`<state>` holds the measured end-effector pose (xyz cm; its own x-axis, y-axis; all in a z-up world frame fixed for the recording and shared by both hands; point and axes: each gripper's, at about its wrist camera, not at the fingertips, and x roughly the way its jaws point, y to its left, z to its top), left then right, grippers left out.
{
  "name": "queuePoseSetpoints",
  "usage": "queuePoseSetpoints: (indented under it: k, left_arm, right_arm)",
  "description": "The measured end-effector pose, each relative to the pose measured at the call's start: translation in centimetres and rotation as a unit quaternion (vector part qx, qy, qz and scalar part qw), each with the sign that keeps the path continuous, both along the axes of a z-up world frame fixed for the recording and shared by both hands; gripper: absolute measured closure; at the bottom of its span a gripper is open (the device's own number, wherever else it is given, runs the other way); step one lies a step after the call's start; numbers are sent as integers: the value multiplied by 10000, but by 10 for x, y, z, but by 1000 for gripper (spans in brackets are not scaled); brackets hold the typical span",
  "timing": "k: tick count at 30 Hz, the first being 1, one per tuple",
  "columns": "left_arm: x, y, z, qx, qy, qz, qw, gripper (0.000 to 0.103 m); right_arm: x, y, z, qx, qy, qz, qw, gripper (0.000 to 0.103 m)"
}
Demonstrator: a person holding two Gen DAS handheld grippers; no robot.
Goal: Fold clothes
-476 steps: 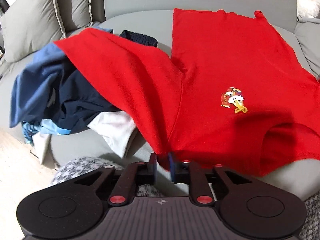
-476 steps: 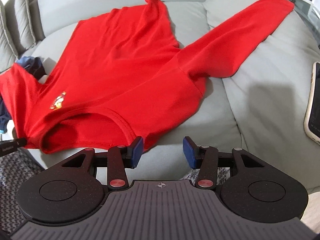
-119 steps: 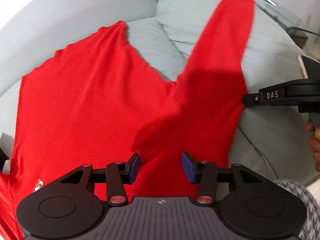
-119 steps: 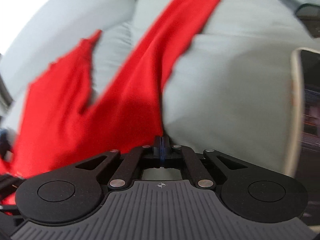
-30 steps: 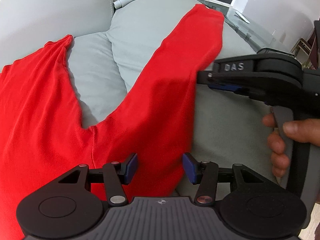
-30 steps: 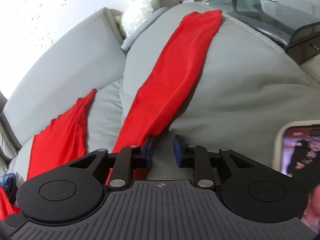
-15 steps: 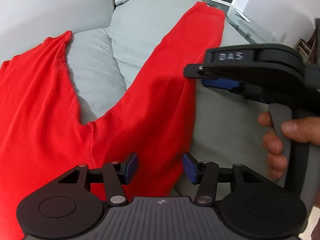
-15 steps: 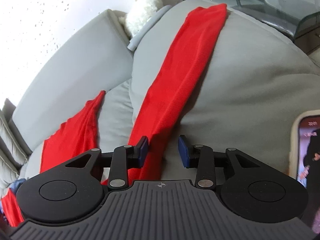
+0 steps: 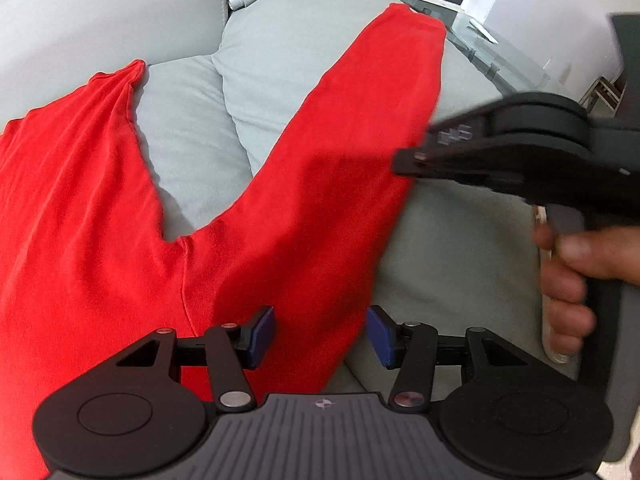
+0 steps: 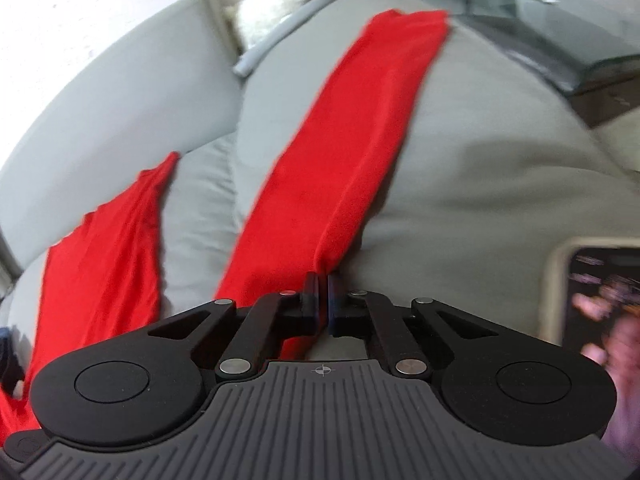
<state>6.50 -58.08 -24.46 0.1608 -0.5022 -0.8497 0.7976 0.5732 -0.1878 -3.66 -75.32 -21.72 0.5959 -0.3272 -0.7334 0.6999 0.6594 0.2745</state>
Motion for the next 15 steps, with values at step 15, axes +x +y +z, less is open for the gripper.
queuePoseSetpoints:
  k: [15]
  left_arm:
    - [5, 24, 10, -165, -112, 255, 9995, 54]
  right_arm:
    - [-48, 22, 6, -4, 15, 87, 10000, 73]
